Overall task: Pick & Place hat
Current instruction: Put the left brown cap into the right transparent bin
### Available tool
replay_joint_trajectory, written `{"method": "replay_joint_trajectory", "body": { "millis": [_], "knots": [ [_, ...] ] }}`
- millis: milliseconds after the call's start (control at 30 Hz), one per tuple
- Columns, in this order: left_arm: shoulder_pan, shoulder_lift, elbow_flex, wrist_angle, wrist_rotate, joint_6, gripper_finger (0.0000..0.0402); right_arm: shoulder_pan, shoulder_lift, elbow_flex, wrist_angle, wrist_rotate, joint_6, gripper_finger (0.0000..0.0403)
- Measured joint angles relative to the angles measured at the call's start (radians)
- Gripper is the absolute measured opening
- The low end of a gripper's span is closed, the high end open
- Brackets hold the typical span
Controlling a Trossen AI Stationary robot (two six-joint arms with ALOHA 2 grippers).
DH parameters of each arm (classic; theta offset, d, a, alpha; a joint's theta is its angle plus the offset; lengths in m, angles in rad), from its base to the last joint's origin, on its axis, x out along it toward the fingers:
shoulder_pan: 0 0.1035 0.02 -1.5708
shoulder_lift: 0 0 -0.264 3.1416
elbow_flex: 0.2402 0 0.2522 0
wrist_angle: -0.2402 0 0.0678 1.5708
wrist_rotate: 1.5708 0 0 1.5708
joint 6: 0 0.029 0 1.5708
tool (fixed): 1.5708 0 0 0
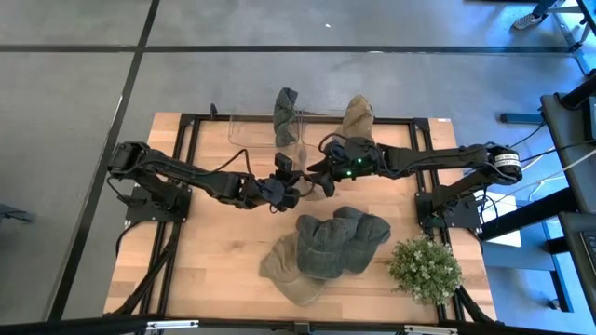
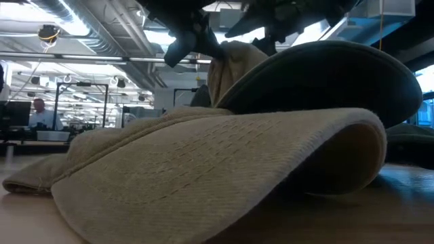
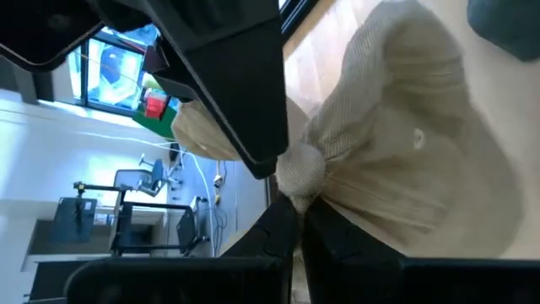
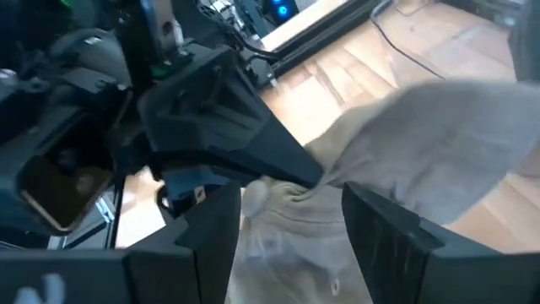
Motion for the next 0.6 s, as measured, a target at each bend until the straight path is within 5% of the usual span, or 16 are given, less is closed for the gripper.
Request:
{"method": "replay_joint_trajectory", "body": {
  "millis": [400, 600],
  "knots": [
    [0.001, 0.000, 0.000, 0.006, -0.022, -0.008, 0.0004, 0.000, 0.053, 0.000, 0.062, -0.071, 0.001, 0.0208],
    [0.002, 0.000, 0.000, -0.002, -0.025, -0.008, 0.0004, 0.001, 0.055, 0.000, 0.062, -0.051, -0.004, 0.0166]
  ]
}}
